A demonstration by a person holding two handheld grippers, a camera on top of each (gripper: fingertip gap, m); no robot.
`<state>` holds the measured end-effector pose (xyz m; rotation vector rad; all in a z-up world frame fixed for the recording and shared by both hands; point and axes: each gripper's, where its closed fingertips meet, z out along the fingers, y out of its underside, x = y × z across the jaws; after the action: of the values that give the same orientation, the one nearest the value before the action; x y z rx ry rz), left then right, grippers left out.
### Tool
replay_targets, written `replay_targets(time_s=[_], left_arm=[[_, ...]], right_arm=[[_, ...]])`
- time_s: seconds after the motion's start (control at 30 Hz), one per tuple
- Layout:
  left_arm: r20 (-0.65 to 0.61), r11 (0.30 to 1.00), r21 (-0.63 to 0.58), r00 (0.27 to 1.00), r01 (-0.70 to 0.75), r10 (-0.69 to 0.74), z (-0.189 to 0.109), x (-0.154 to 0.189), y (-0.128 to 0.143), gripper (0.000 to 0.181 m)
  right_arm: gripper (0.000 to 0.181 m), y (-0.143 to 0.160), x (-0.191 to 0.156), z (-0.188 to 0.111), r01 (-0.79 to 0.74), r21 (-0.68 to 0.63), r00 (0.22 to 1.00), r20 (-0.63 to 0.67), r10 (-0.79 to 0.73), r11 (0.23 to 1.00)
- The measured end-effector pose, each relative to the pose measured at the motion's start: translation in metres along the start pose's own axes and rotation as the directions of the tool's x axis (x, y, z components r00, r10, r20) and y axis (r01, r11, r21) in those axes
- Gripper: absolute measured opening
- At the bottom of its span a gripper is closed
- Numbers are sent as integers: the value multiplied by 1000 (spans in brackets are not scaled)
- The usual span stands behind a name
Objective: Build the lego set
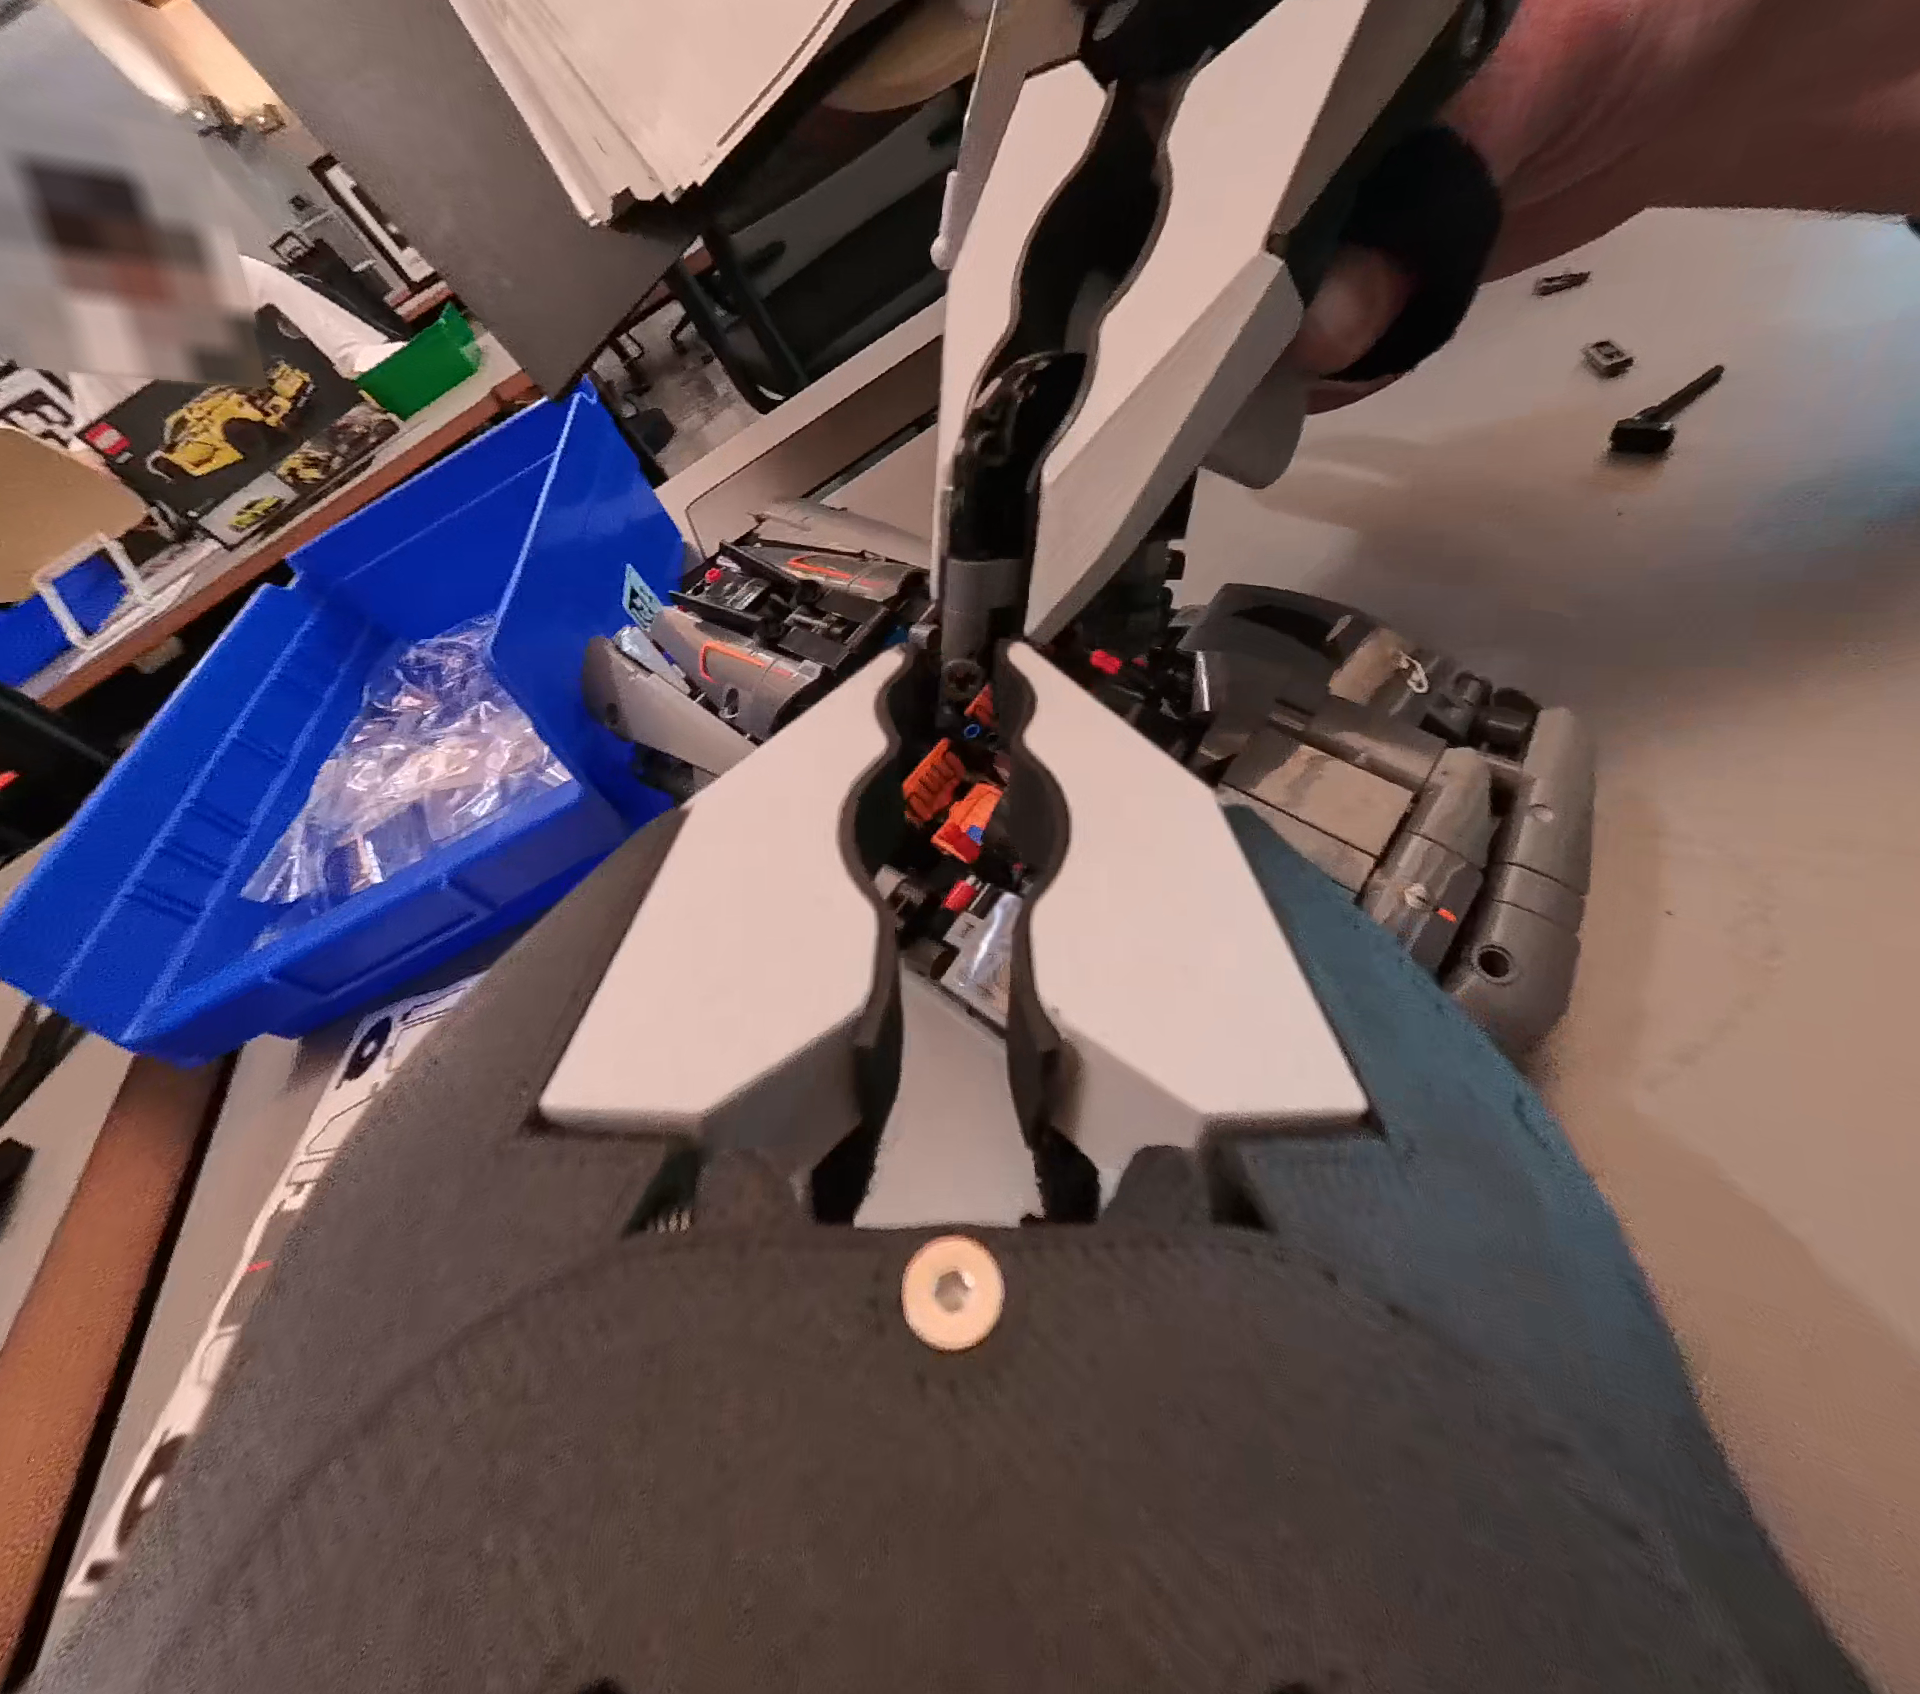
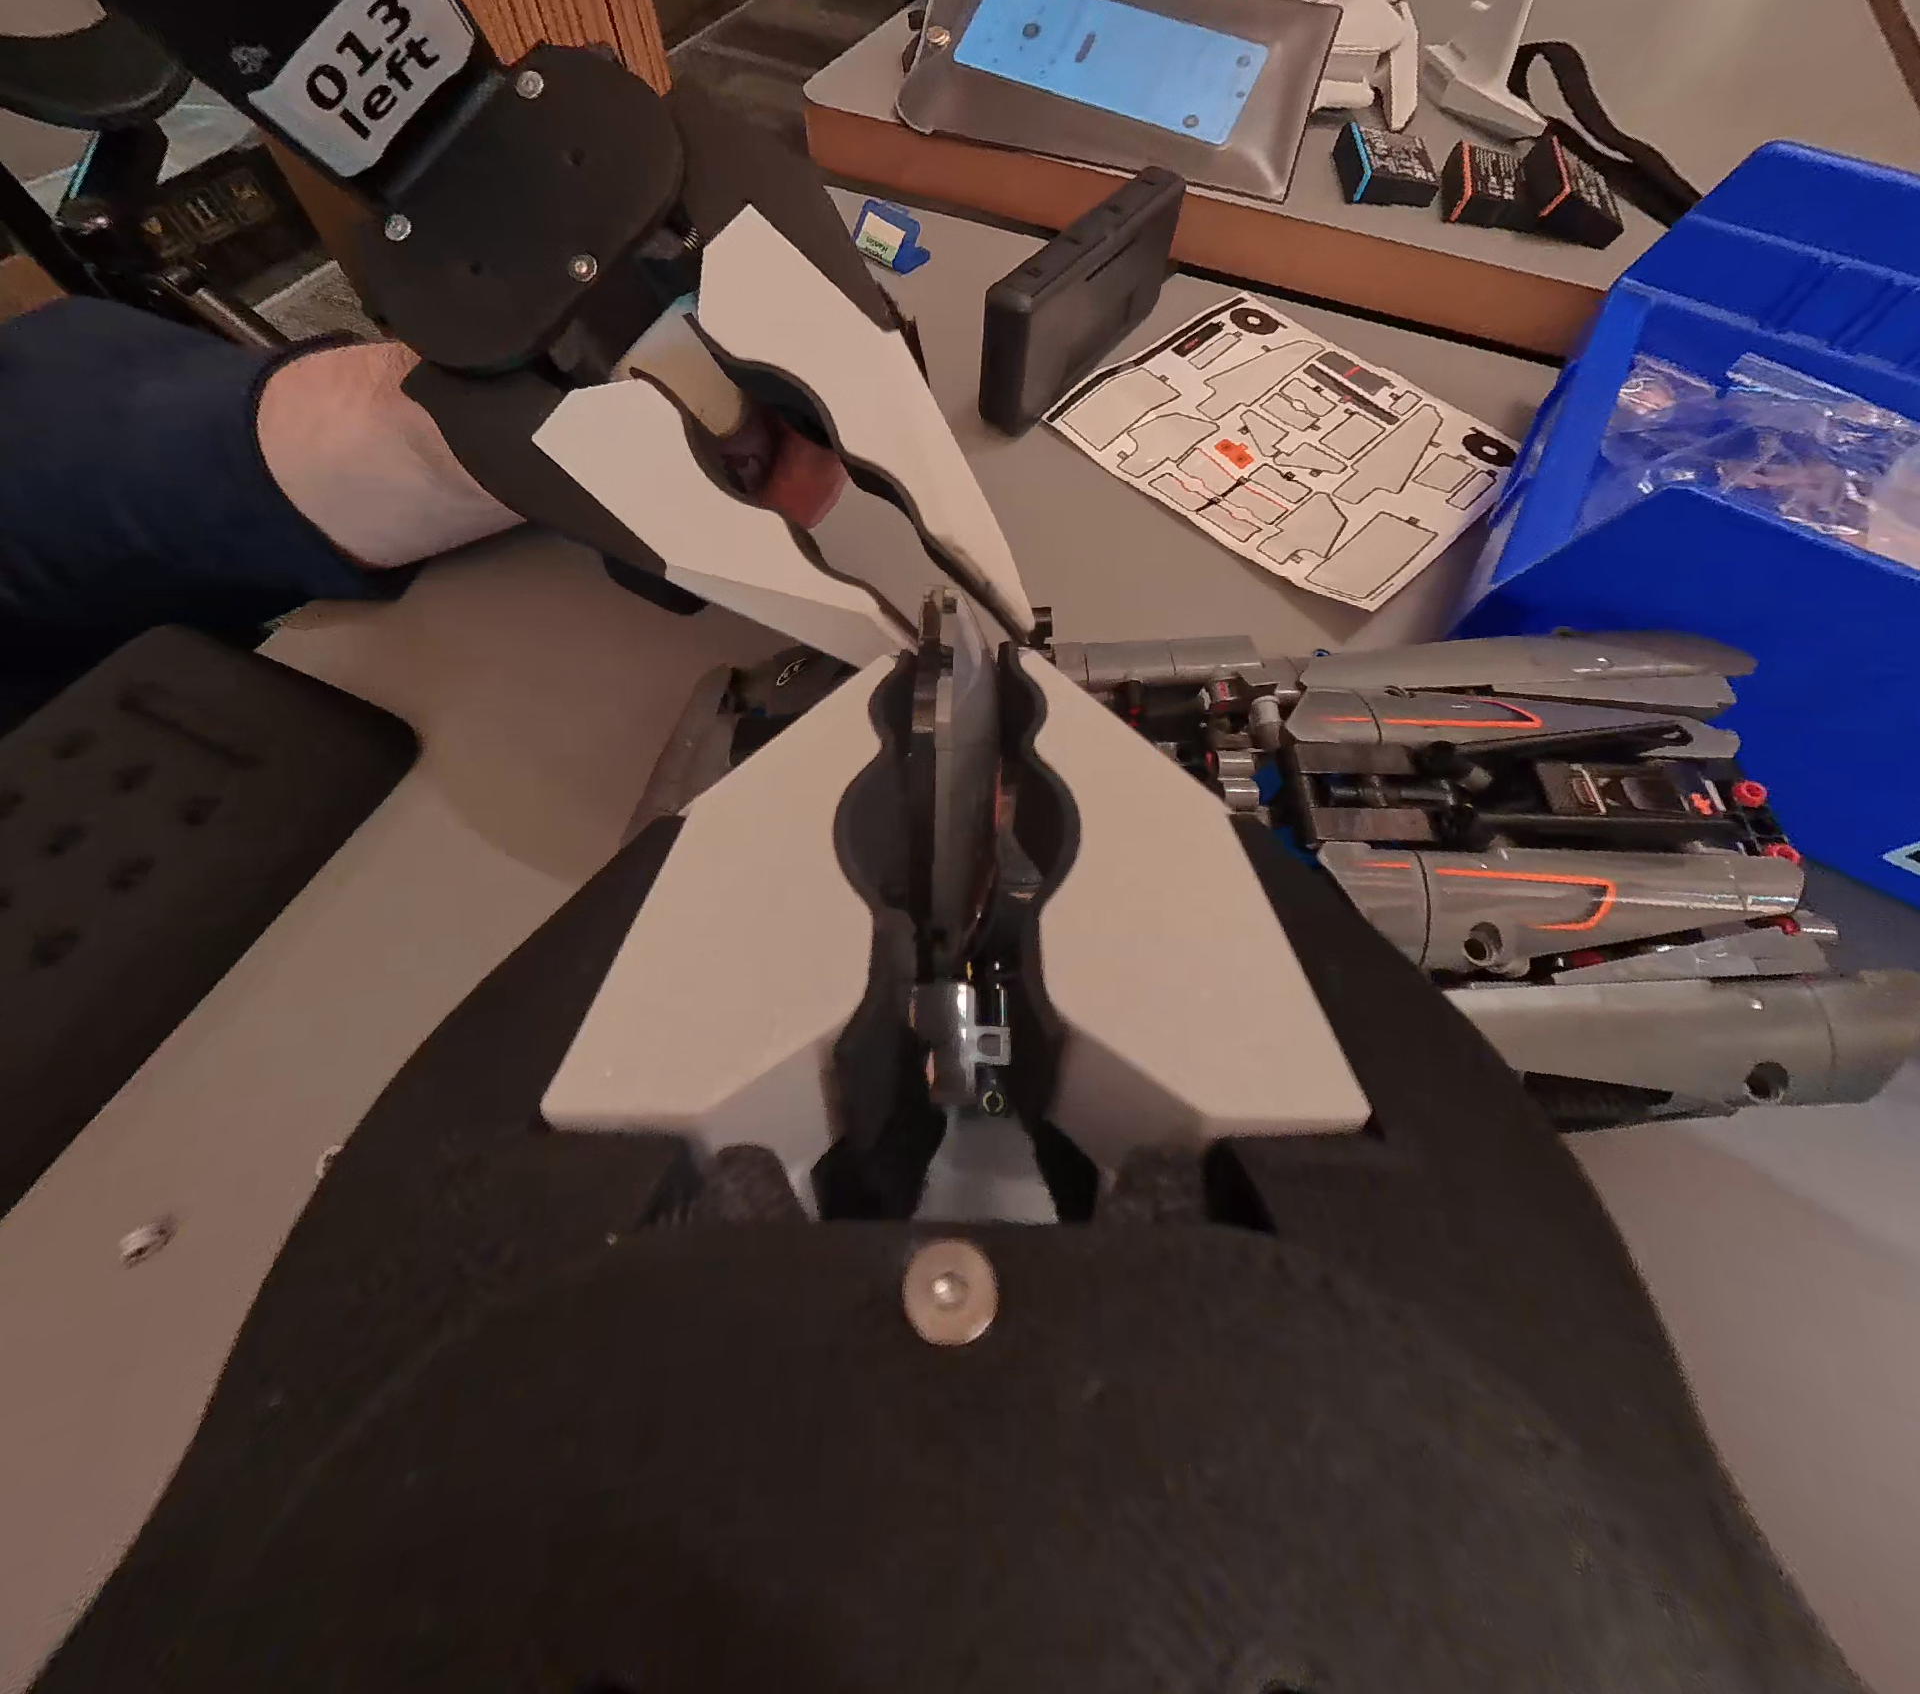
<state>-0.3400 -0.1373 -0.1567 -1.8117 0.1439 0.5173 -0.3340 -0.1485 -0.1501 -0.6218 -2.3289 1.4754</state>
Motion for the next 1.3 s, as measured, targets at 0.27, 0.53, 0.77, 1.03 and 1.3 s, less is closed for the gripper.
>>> replay_targets(time_s=[0.27,0.53,0.77,1.03,1.3], left_arm=[[75,998,3,995,-70,70,-3,-4,-2,5],[146,992,-10,981,-128,128,-3,-7,-5,5],[146,998,30,988,-63,58,-2,-12,-5,5],[204,999,29,979,-19,12,-5,-26,-1,16],[220,998,34,974,46,-53,-7,-33,3,19]], right_arm=[[16,-7,1,1,23,8,999,-44,-22,1000],[19,-12,6,-13,17,21,998,-65,-16,1000],[11,-12,7,-14,56,4,994,-96,-56,998],[10,-12,20,-13,264,-115,920,-267,-285,958],[11,-12,25,-6,521,-321,702,-366,-611,791]])
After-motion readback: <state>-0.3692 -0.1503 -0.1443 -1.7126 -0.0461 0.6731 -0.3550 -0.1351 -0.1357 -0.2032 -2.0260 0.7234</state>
